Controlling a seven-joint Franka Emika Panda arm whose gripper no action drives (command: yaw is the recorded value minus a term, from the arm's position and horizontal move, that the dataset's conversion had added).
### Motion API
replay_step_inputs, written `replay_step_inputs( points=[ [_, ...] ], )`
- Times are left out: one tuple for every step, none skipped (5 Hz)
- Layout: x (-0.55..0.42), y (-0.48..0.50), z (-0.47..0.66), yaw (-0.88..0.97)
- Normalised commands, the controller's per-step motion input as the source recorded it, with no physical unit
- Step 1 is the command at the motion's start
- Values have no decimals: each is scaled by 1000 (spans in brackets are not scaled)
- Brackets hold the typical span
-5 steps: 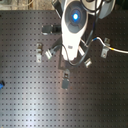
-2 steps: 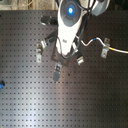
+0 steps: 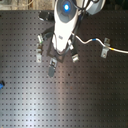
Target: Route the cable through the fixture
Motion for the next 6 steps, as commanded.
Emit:
replay_step_inputs(
  points=[
    [-68, 96, 270, 300],
    [62, 159, 187, 371],
    [61, 125, 160, 383],
    [29, 37, 331, 369],
    [-8, 19, 388, 360],
    [-29, 47, 382, 326]
  ],
)
